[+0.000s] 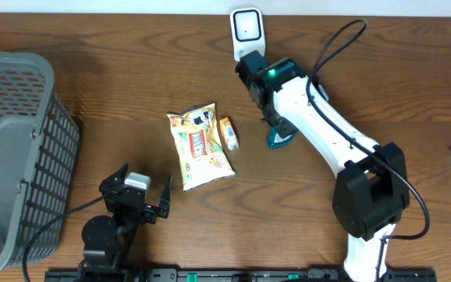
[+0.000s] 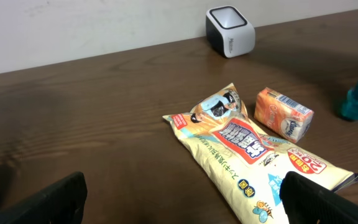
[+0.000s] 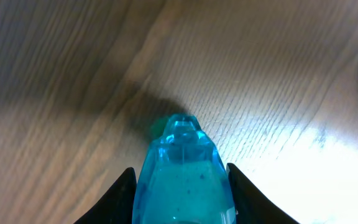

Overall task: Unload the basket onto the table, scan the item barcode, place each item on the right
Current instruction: 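Grasp the Listerine bottle cap with the right gripper, then lift the bottle and tilt it, turning the label upward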

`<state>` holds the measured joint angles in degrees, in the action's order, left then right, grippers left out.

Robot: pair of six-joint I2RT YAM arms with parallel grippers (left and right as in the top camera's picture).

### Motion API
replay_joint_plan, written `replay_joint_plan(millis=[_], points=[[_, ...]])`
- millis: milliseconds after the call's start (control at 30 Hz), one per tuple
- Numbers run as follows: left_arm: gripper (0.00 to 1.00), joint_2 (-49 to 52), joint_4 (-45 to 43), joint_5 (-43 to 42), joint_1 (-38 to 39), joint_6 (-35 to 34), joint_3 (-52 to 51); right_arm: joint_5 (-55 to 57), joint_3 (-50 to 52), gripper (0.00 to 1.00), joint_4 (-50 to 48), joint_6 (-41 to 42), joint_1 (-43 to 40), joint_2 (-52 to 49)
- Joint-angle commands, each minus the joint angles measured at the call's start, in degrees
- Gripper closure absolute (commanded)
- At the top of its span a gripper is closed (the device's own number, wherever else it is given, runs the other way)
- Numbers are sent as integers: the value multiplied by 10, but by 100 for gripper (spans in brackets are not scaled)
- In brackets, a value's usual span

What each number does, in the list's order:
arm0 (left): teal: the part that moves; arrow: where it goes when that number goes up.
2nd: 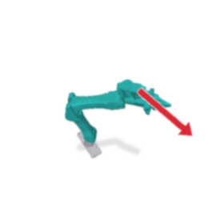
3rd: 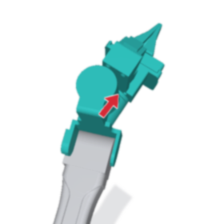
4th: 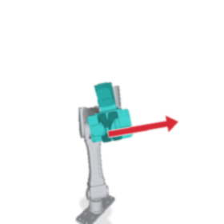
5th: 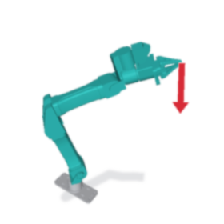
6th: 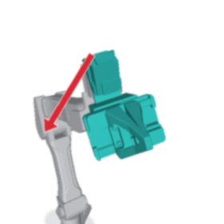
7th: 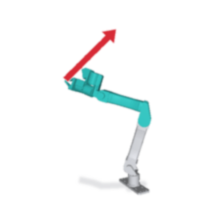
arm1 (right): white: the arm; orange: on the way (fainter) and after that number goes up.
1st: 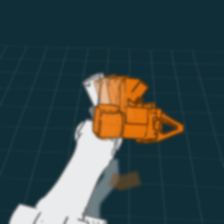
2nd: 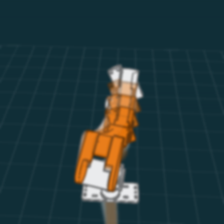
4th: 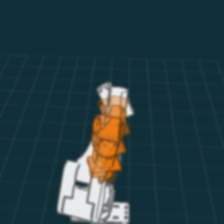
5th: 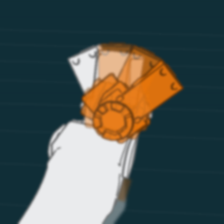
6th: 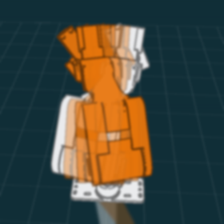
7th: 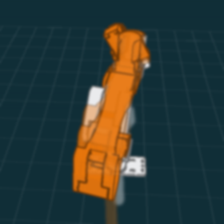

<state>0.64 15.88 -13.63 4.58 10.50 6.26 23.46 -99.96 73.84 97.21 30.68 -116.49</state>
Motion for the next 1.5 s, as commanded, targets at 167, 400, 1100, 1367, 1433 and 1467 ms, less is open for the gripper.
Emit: replay_joint_plan(millis=[167,400,1100,1367,1433,1467], points=[[2,0,12,-7,1,-1,-9,32,0,65,-10,127,2,24],[2,0,12,-7,1,-1,-9,-10,0,58,-29,127,2,24],[2,0,12,-7,1,-1,-9,-103,-3,27,-28,124,1,73],[2,0,12,-7,1,-1,-9,-103,-3,25,-29,49,0,198],[2,0,12,-7,1,-1,-9,-96,-3,25,-30,-31,0,231],[2,0,12,-7,1,-1,-9,-81,-4,25,-30,-77,0,244]])
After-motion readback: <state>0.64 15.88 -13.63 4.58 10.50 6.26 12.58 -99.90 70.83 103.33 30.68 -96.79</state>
